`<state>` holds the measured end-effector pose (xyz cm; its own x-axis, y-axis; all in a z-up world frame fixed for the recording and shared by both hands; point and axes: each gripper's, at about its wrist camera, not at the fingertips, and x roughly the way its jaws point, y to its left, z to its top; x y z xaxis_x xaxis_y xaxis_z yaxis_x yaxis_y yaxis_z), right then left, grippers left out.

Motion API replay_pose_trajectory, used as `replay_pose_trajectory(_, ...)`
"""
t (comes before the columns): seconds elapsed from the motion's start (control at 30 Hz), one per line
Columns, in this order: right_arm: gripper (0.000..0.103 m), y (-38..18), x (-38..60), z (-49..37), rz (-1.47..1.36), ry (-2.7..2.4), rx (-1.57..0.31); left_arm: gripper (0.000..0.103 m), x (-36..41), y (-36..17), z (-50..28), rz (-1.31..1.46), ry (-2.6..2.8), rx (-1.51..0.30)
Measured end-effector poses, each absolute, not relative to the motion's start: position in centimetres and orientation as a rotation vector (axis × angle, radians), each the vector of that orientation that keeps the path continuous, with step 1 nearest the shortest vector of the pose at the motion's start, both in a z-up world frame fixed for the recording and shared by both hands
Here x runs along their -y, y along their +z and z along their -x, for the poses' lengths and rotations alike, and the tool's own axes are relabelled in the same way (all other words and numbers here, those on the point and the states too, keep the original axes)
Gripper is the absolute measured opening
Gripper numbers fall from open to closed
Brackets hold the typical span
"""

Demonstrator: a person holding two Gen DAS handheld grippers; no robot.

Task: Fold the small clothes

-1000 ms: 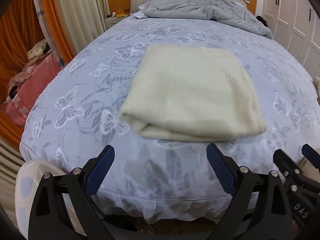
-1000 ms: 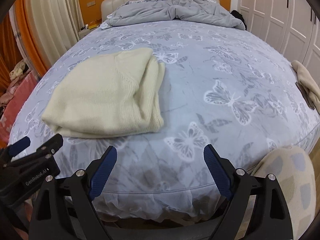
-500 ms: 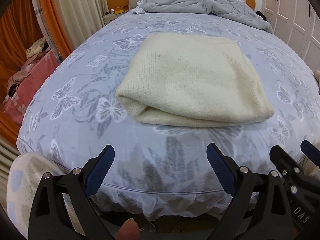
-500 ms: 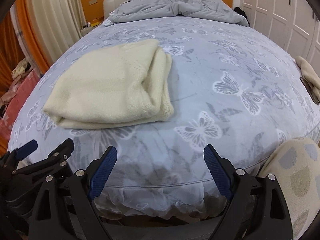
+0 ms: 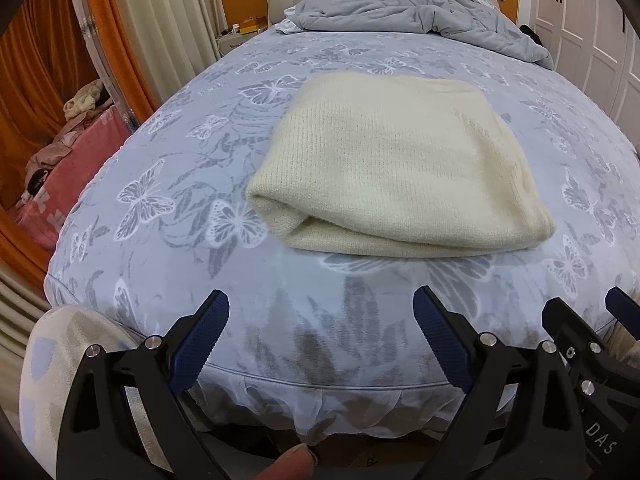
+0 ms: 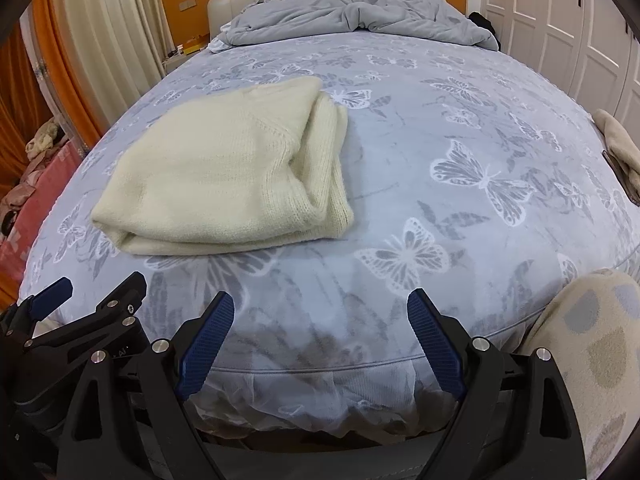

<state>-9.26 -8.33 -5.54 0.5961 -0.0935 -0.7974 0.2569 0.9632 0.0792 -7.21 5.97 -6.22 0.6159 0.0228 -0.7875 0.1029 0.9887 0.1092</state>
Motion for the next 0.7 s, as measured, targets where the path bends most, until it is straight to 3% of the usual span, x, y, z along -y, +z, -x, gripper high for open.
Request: replay_pose_trajectory(0.7,0.086,-5.59,7.72,9.53,-0.158,-0.230,-0.912,0.090,-5.97,-6.37,7.35,-0.174,-0.015,-0.909)
